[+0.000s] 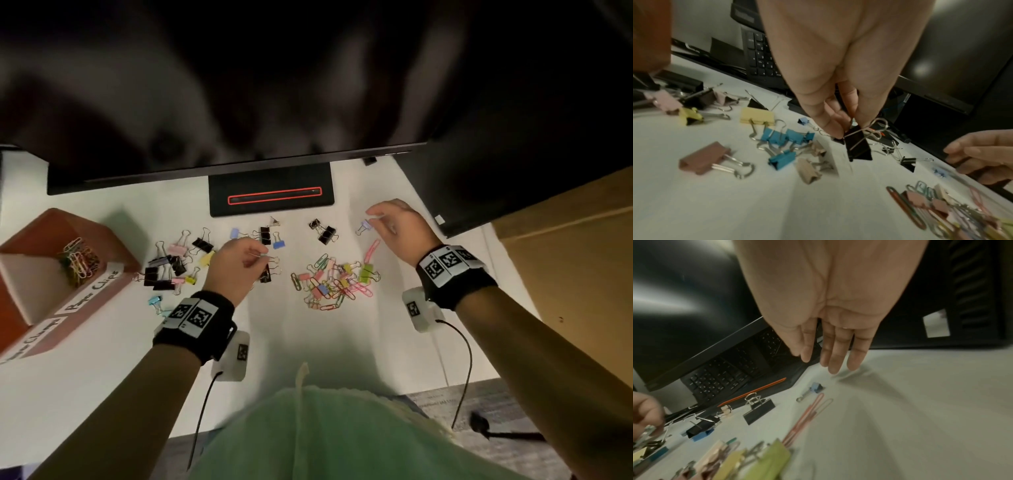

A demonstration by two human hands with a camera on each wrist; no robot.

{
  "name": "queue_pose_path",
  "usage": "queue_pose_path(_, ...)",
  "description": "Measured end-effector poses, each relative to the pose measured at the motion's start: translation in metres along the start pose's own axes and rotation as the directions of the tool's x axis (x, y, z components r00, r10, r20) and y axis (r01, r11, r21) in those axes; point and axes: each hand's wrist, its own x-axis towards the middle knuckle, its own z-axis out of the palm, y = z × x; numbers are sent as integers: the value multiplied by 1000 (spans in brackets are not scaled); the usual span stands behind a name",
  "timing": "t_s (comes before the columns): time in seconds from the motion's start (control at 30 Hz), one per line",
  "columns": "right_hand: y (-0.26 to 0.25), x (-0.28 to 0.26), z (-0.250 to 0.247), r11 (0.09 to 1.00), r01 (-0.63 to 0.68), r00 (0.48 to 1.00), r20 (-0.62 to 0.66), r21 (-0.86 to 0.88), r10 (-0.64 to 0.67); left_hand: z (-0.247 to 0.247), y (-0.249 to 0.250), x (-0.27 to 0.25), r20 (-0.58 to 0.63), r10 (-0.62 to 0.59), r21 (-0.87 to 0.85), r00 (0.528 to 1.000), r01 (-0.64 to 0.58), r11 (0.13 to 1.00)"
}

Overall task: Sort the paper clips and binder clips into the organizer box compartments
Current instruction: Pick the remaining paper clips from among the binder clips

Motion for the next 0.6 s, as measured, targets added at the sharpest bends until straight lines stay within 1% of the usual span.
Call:
queue_pose_path(0.07, 9, -6, -1, 997, 47, 999, -23, -62, -49, -1, -5, 1, 9, 43, 92, 999, -44, 995)
queue_pose_path(0.1, 14, -9, 0, 992, 93, 995, -10, -85, -94, -1, -6, -1, 16, 92, 150, 996, -94, 984)
queue_pose_path(0.13, 19, -11, 2, 984, 147, 989, 18, -103, -146, 0, -7, -4, 17, 159, 200, 987, -159, 967)
queue_pose_path(0.2, 25, -15, 6, 961, 234, 970, 107, -151, -219, 4, -4, -12, 35, 283, 239, 958, -283, 929)
queue_pose_path(0.23, 25, -15, 8, 949, 254, 962, 152, -184, -228, 6, -1, -17, 77, 317, 236, 945, -327, 915)
queue_pose_path(0.27, 24, -15, 10, 940, 264, 956, 186, -218, -225, 10, 2, -21, 143, 336, 238, 931, -362, 901)
queue_pose_path(0.33, 23, -13, 14, 933, 265, 953, 216, -242, -215, 20, 4, -26, 282, 344, 287, 896, -421, 861)
queue_pose_path(0.37, 22, -12, 16, 938, 253, 955, 218, -237, -202, 26, 3, -27, 329, 331, 317, 884, -434, 843)
queue_pose_path(0.4, 22, -11, 17, 945, 234, 959, 217, -230, -185, 32, 2, -25, 352, 318, 338, 880, -436, 834)
queue_pose_path(0.6, 19, -7, 15, 971, 95, 964, 262, -222, -35, 48, 1, -12, 319, 232, 370, 919, -347, 862)
